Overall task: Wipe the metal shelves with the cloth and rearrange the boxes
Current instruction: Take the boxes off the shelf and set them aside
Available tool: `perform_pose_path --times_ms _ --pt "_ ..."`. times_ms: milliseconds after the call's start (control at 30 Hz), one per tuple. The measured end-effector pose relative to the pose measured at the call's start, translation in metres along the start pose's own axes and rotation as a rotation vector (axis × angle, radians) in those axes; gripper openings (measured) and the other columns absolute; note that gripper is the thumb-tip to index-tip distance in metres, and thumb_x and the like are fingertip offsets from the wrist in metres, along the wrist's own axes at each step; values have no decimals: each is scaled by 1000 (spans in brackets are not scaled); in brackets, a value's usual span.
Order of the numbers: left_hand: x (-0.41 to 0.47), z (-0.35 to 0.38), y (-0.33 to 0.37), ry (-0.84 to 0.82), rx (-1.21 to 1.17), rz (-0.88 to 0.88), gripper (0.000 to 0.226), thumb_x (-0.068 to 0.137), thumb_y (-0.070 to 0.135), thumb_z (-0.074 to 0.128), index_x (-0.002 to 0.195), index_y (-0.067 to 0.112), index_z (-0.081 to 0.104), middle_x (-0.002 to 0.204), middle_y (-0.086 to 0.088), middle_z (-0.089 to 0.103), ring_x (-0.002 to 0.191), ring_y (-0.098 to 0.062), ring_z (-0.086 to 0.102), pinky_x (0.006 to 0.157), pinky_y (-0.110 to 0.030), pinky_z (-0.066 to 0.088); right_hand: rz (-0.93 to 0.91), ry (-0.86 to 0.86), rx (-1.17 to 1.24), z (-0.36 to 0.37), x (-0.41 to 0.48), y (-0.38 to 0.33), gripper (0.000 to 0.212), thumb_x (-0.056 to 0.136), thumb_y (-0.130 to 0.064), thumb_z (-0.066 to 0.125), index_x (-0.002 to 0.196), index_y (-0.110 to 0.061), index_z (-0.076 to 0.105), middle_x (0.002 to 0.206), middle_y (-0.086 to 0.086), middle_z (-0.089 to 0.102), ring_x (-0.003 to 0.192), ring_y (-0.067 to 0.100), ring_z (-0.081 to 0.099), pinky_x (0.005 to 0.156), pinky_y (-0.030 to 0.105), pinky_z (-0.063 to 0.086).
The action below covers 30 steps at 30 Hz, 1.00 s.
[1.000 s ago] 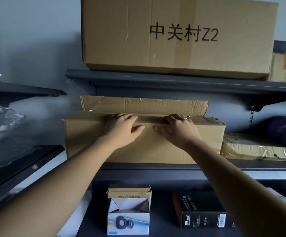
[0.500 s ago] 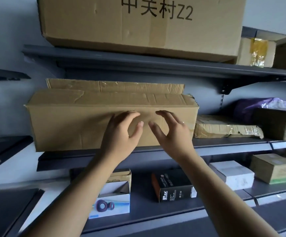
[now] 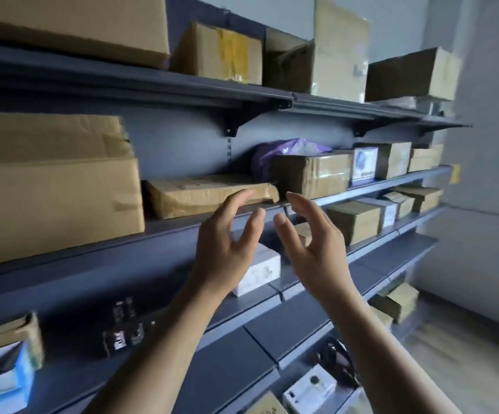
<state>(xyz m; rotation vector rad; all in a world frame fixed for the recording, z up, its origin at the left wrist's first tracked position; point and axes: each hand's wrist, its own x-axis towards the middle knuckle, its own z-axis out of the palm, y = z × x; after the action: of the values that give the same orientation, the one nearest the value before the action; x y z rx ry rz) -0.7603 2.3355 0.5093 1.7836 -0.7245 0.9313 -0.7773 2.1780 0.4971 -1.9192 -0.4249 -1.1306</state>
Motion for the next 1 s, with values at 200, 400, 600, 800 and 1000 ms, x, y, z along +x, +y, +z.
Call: perform_pose_path --times_ms 200,400,600,800,1000 --pt "9 160 44 -183 -204 -19 59 91 57 41 137 24 58 133 15 61 119 15 51 95 -4 37 107 99 -153 -128 -6 79 51 93 -52 61 134 -22 61 120 -17 65 110 -18 54 90 2 37" --pt "13 294 75 -322 -424 -30 61 90 59 43 136 23 58 135 10 62 127 1 54 108 -35 46 220 230 -345 -230 -15 148 66 89 -66 48 139 -24 58 134 -9 64 122 2 58 99 13 40" --pt "18 423 88 -433 -575 21 63 91 60 42 140 22 55 141 10 59 129 4 52 109 -20 42 283 348 -463 -310 -13 225 67 87 -66 50 139 -25 59 134 -8 65 121 3 60 101 25 47" --pt "54 561 69 -453 -630 62 61 93 60 40 140 25 56 138 9 61 127 -1 55 107 -33 47 321 363 -561 -367 22 328 67 88 -69 47 141 -28 57 137 -12 62 122 0 58 98 19 44" --pt "107 704 65 -476 -743 53 62 92 62 41 139 24 56 136 11 62 125 -1 57 104 -37 50 353 413 -613 -429 82 431 66 87 -68 47 140 -30 56 135 -11 64 122 -1 58 98 20 44"
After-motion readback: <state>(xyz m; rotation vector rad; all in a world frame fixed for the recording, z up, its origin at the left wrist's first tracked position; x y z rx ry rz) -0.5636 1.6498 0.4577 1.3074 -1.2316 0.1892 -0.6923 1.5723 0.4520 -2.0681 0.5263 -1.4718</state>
